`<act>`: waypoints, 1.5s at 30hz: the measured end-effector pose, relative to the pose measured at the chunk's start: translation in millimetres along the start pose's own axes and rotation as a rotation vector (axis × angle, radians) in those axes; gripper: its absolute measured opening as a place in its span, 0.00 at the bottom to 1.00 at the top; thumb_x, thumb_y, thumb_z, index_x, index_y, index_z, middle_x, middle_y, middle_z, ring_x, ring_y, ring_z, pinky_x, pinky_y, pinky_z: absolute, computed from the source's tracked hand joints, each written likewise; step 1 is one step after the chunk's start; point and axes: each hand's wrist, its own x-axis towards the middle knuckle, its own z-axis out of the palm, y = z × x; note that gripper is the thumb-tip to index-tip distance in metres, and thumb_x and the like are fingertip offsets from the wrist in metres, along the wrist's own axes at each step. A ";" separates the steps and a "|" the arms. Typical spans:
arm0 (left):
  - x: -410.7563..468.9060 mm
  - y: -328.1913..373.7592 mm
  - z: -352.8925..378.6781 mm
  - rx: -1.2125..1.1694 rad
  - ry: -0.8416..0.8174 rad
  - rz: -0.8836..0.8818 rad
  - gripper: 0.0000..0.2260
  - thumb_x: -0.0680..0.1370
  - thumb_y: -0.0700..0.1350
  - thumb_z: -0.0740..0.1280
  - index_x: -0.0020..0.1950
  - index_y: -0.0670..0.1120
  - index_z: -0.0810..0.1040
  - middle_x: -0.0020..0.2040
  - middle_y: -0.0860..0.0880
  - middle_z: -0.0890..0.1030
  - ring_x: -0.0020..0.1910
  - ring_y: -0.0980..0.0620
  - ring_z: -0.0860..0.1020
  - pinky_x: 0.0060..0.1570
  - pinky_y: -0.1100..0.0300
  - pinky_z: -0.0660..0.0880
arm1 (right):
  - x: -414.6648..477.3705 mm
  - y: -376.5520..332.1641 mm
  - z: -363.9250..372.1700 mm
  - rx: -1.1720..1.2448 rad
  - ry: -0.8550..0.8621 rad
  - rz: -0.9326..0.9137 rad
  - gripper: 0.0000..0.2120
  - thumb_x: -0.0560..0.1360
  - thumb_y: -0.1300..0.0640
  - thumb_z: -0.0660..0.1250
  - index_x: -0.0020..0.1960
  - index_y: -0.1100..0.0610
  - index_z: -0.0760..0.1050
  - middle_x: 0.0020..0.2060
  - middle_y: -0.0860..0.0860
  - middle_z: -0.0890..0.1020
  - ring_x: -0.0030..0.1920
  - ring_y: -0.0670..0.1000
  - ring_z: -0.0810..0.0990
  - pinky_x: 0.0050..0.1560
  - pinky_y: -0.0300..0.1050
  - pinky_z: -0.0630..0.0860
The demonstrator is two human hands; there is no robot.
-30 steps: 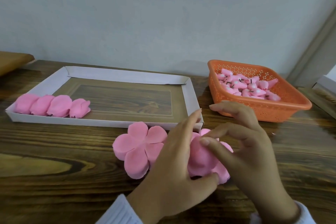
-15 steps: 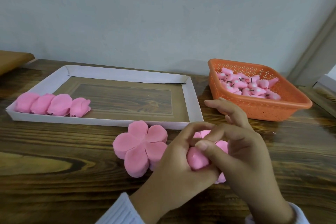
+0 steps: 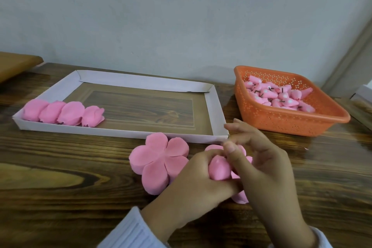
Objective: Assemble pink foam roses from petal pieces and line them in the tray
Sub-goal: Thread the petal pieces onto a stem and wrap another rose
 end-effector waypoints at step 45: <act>-7.6 12.0 -71.6 0.644 0.756 0.182 0.07 0.74 0.43 0.69 0.38 0.44 0.74 0.30 0.49 0.75 0.31 0.54 0.74 0.33 0.66 0.69 | 5.7 13.6 2.1 0.015 -0.058 0.198 0.08 0.77 0.62 0.64 0.46 0.53 0.80 0.43 0.44 0.84 0.45 0.41 0.81 0.45 0.30 0.75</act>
